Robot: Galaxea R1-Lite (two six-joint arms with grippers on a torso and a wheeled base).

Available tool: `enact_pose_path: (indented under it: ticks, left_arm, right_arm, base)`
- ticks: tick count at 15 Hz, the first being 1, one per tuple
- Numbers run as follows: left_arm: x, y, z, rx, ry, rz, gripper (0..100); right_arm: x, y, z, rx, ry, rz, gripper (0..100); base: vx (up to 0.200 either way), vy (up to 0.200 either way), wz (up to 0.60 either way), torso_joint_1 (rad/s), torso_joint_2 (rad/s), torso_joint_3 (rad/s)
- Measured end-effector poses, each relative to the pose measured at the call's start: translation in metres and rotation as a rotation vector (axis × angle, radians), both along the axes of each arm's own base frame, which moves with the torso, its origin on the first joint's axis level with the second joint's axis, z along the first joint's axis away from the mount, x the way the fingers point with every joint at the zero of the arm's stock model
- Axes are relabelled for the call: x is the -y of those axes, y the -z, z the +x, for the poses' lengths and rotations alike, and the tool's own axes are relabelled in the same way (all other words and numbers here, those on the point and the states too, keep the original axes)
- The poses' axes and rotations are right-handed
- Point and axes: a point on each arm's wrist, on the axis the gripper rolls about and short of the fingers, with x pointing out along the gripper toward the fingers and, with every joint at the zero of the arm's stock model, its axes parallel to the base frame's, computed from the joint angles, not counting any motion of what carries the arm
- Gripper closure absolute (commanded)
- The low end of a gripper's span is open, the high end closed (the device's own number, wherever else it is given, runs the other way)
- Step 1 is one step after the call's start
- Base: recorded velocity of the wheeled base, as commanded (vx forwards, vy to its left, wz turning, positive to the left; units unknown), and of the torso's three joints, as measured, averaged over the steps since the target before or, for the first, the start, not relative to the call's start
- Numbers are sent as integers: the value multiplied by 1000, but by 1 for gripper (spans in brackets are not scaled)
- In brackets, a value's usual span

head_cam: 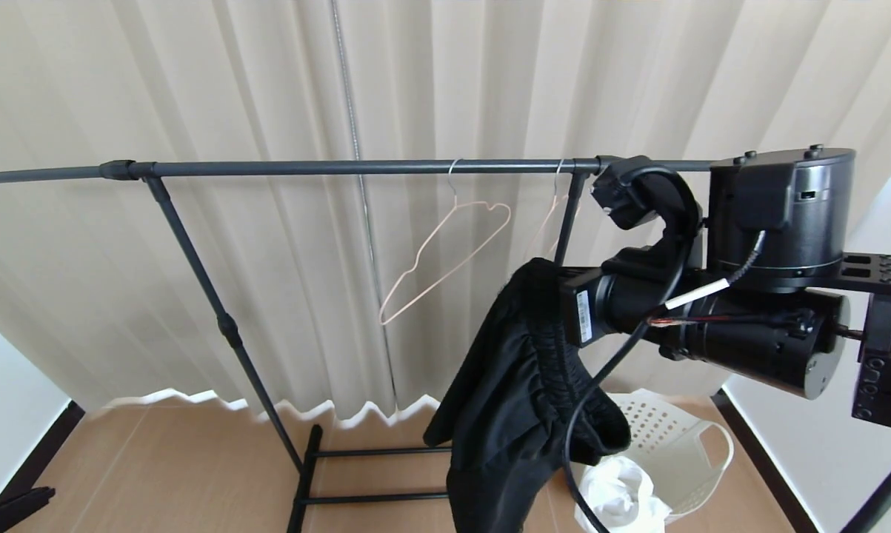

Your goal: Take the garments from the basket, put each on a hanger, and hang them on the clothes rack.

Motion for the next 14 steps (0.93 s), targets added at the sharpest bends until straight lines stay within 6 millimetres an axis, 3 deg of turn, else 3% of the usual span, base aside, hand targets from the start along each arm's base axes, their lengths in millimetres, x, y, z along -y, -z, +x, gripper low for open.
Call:
enact_pose_path:
  ticks: [6,10,14]
  left_arm:
    - [32,-28,58,-139,190,-81,0]
    - [79,-29,110,-243,267,-152,0]
    - [138,-23,147,-346,258,-181,0]
  right_arm:
    - [-13,-2,6,8,93,41,100]
    - [-15,-4,7,12,94,54,100]
    - [-25,-8,3,-4,101,116,100]
  base:
    - [0,0,0,0,0,0]
    - [0,0,0,0,0,0]
    - [0,0,0,0,0,0]
